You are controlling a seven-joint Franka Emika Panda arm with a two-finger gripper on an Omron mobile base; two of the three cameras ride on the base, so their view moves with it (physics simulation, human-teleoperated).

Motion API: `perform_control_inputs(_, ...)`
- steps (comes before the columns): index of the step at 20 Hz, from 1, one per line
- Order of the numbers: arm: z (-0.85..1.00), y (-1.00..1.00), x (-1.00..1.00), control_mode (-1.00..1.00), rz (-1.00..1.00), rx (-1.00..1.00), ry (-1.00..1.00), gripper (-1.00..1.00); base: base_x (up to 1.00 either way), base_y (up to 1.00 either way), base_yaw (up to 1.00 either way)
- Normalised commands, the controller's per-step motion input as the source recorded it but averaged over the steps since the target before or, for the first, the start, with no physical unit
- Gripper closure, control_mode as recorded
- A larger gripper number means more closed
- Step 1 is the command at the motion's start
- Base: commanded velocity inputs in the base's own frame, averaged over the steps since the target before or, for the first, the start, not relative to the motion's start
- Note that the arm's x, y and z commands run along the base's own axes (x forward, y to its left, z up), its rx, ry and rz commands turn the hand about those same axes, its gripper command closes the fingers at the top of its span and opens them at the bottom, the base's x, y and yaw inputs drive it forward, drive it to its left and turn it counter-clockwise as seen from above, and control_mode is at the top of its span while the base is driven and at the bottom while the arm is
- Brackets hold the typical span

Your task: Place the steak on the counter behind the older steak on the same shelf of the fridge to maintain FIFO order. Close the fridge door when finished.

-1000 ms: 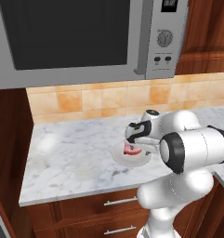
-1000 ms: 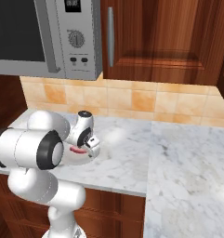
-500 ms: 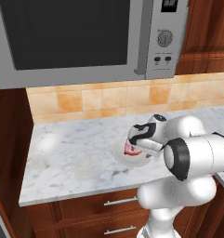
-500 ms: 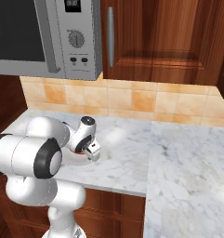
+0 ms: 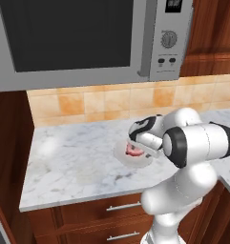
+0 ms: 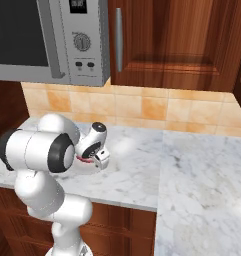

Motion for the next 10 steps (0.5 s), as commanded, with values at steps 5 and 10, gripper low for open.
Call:
perform_control_inputs(5, -0.43, 0.36, 0.35, -1.0, 0.0, 0.0, 0.0, -1.0, 0.0, 0.0, 0.0)
perform_control_inputs(10, -0.48, 0.67, 0.3, -1.0, 0.0, 0.0, 0.0, 1.0, 0.0, 0.0, 0.0)
